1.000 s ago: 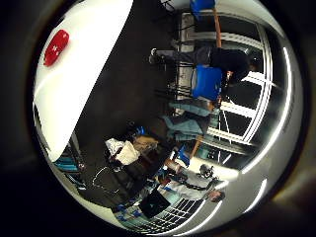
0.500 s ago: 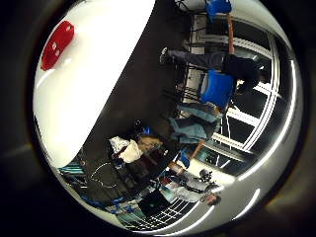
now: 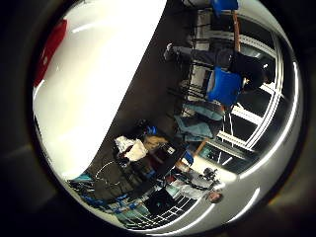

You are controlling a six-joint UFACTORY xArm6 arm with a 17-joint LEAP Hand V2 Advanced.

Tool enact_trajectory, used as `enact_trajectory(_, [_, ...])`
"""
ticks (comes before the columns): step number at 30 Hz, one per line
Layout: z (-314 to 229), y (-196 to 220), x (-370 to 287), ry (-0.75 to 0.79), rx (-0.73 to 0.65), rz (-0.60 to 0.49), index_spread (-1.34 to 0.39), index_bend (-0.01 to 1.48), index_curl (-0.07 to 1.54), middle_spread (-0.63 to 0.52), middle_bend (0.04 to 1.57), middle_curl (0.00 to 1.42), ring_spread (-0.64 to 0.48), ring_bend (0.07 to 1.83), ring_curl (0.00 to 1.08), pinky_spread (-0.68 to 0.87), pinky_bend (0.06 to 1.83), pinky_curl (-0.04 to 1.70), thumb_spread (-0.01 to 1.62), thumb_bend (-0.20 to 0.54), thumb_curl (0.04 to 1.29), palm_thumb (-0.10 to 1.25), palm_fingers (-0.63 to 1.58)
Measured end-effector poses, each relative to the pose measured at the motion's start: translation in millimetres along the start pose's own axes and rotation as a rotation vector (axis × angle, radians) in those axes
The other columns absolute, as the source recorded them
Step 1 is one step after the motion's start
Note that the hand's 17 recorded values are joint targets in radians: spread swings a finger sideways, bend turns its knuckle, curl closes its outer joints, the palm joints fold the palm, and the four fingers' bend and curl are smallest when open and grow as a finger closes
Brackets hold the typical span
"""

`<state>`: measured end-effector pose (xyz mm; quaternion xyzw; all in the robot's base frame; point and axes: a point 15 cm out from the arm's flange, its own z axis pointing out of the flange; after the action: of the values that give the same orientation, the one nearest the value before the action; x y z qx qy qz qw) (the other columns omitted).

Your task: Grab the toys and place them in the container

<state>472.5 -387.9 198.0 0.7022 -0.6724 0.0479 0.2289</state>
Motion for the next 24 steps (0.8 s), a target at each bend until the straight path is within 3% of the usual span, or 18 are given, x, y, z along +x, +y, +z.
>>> enact_trajectory(17, [8.5,-15.9,-17.5,-0.006,0.003,-0.01,-0.42,0.22,0.36,0.0,0.17,0.28,0.17,0.2,0.25,0.39,0.31,0.28,1.04,-0.017,0.32,0.67,0.24])
enact_trajectory(24, [-2.6,-27.1,-15.1,-0.013,0.069,0.0,-0.47,0.46,0.45,-0.09,0.19,0.28,0.12,0.17,0.21,0.38,0.2,0.26,1.05,-0.012,0.35,0.8,0.38])
